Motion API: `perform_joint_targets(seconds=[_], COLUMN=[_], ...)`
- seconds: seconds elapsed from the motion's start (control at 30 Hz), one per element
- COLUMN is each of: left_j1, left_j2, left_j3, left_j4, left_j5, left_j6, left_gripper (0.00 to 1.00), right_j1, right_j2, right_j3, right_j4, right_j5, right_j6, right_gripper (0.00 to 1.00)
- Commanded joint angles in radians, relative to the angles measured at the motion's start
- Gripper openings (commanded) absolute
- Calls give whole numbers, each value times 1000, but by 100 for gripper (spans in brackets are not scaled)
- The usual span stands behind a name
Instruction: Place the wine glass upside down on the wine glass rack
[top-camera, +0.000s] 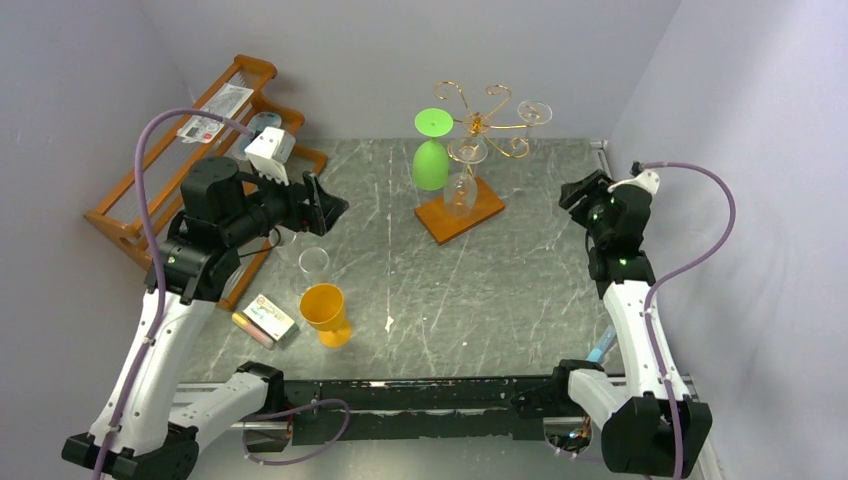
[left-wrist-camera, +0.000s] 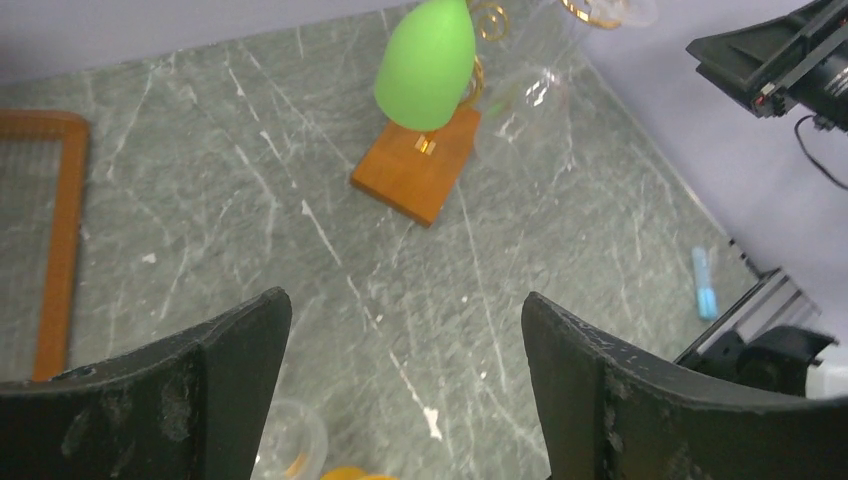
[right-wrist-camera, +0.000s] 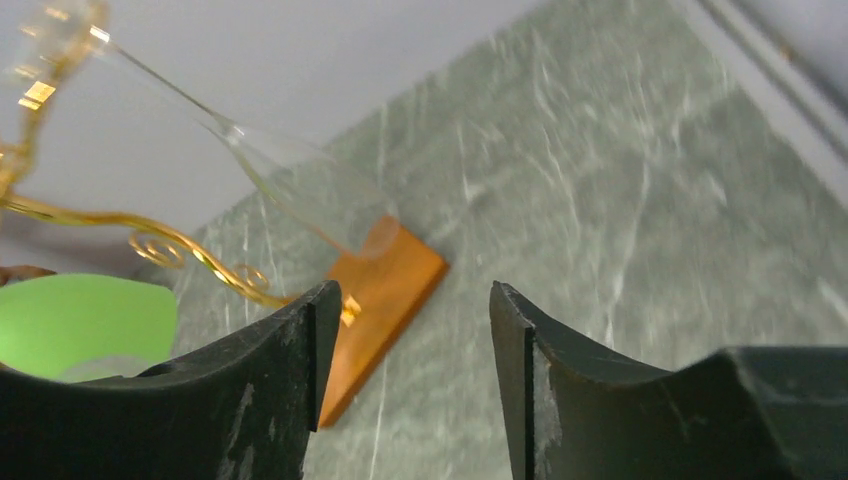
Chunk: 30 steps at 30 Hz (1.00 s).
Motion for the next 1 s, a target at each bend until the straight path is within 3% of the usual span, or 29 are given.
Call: perform_joint_targets(seconds=[0.0,0.13,0.43,0.6,0.83,0.97], left_j1=[3,4,2,2,-6,-11], left_j2=[-15,-17,-81,-110,-80,-69], left_j3=[25,-7,-189,-224,-335,-361], left_j4=[-235,-305,-349,-405,-421,-428], left_j5=[-2,45,199,85,164,127], left_j6=[108,127,148,86,56,62], left_gripper=[89,89,92,85,66,63], right_j1=[-2,0,1,1,4,20], right_j2=[-57,-132,-195,-186,-242,-234], right_j3=[-41,-129,-247,-272,-327,-325], right_j4=[-316,-356,-386,-368,-315,-318], right_j5=[30,-75,-64,-81,-62,-23], right_j6=[176,262,272,300,360,342], right_gripper=[57,53,57,55,54,54])
